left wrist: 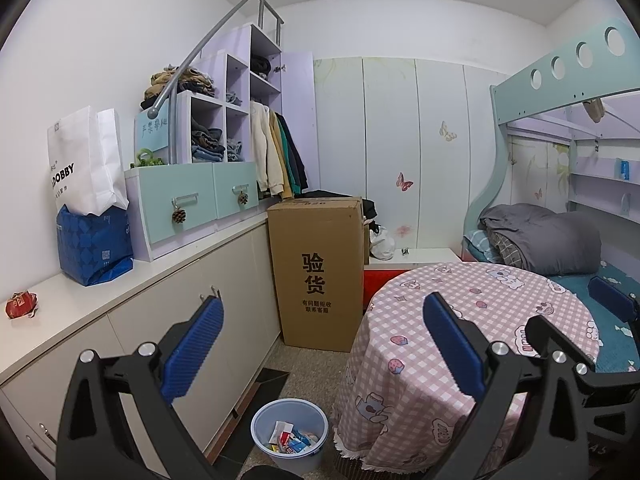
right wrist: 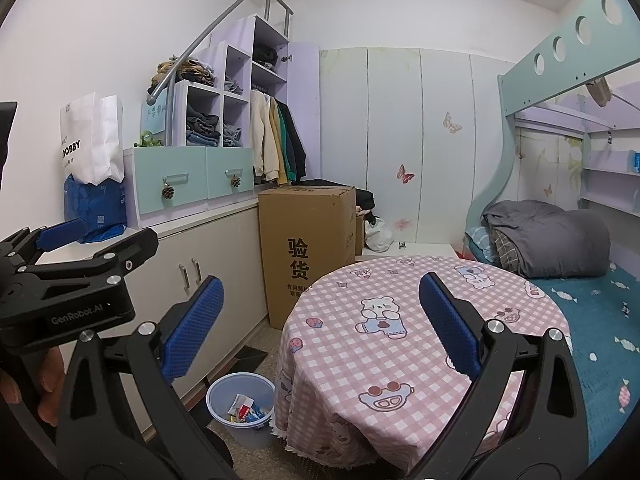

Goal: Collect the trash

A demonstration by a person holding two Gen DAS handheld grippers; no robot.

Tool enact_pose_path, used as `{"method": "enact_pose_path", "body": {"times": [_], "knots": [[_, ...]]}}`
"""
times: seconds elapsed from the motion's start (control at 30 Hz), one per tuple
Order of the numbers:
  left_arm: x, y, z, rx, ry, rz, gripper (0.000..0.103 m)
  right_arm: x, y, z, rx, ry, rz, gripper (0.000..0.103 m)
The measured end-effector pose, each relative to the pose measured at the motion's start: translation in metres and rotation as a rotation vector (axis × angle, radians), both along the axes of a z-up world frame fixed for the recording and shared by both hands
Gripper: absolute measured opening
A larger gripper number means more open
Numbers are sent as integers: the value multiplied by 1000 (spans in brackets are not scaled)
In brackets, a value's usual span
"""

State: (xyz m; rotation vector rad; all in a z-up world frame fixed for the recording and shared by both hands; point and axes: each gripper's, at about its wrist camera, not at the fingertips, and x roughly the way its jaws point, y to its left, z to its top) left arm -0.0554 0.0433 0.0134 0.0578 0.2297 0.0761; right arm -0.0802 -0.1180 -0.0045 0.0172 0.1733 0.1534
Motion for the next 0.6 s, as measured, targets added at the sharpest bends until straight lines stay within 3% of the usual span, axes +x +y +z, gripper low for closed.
{"method": "enact_pose_path", "body": {"times": [0.6], "knots": [[2,2,-1,4,3,0,98,2,1,-3,6,7,6,96]]}}
